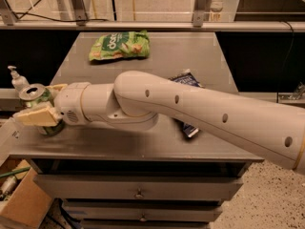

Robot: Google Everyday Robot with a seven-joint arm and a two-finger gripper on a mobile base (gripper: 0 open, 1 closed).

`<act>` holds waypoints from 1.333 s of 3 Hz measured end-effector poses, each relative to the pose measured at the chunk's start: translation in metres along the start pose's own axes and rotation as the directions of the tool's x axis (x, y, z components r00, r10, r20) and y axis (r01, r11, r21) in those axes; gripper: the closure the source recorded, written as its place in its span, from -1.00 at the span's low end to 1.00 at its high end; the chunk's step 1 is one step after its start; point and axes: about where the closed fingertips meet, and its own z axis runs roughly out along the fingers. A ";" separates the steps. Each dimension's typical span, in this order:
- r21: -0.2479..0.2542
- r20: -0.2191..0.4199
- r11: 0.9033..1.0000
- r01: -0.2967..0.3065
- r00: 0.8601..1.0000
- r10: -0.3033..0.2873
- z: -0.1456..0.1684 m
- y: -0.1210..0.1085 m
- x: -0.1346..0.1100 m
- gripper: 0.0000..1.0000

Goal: Pick green can

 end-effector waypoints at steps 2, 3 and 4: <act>0.027 0.023 0.999 -0.026 0.999 0.025 -0.005 -0.006 -0.007 0.74; 0.052 0.055 0.998 -0.021 0.998 0.018 -0.017 -0.019 -0.022 1.00; 0.104 0.135 0.994 0.011 0.991 -0.025 -0.049 -0.046 -0.066 1.00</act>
Offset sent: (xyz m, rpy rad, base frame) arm 0.0164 -0.0152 0.0154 0.0472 0.0216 -0.0638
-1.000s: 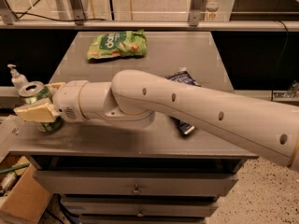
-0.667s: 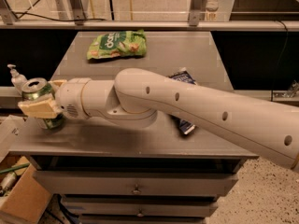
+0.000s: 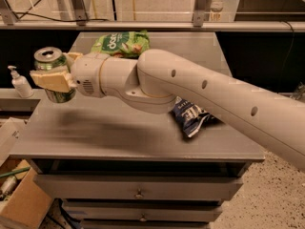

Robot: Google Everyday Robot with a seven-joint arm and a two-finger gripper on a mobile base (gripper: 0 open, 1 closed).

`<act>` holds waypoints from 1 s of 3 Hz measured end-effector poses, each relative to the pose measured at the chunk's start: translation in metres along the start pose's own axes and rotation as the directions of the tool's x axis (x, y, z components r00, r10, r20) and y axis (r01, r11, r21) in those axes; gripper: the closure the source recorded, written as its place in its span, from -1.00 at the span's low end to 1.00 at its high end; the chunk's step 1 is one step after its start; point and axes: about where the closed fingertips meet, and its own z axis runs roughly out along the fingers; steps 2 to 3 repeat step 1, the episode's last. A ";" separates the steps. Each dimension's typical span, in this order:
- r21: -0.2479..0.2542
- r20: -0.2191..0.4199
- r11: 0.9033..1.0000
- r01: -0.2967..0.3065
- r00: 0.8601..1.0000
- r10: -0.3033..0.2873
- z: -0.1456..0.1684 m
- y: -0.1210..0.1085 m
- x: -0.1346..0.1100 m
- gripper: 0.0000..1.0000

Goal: Pick green can

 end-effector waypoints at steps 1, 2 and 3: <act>0.000 0.000 1.000 0.000 1.000 0.000 0.000 0.000 0.000 1.00; 0.000 0.000 1.000 0.000 1.000 0.000 0.000 0.000 0.000 1.00; 0.000 0.000 1.000 0.000 1.000 0.000 0.000 0.000 0.000 1.00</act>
Offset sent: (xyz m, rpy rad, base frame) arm 0.0000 0.0000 0.0000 0.0000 0.0000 0.0000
